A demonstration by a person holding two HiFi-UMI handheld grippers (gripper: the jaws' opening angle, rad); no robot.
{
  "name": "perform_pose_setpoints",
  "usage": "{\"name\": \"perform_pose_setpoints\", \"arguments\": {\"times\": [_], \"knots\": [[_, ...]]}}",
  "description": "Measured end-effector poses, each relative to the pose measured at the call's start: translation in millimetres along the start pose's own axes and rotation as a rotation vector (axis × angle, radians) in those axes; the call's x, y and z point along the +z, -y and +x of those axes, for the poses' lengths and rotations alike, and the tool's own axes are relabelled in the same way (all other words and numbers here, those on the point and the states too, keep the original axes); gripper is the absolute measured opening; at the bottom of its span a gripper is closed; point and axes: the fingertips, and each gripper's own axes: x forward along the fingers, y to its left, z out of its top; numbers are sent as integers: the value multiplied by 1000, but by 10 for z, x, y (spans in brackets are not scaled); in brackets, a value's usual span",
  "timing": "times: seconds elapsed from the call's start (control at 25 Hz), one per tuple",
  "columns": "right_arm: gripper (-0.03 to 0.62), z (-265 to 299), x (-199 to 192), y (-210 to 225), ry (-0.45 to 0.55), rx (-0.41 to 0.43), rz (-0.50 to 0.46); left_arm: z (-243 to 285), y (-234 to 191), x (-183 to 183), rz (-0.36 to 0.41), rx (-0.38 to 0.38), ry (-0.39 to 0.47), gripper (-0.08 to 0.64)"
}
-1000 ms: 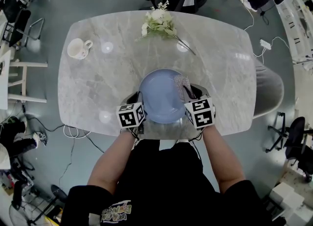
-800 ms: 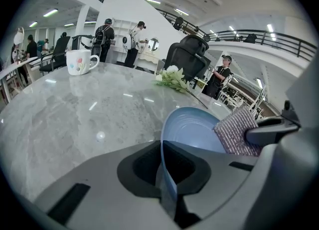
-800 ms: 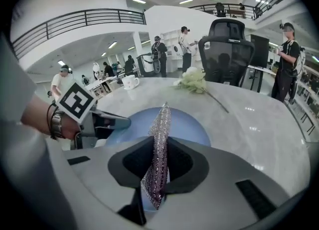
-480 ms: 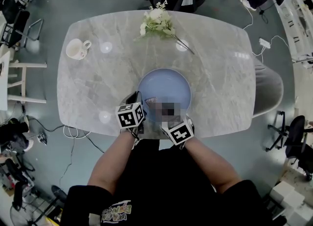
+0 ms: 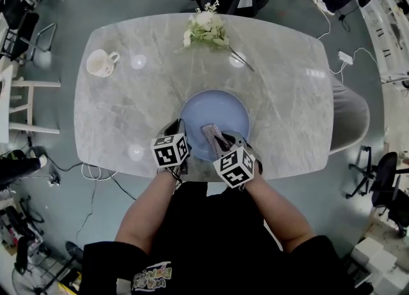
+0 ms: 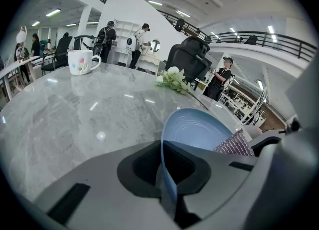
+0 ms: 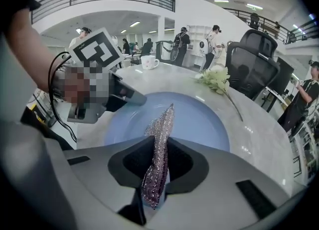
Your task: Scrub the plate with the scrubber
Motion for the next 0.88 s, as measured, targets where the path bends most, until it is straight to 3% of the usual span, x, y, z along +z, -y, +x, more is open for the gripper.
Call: {"name": "perform_pose_setpoints", "arguments": {"times": [0.88], "knots": [[75,-169,-266,896,-62,-178,1,-15,3,-1,19,-11,-7,26]]}}
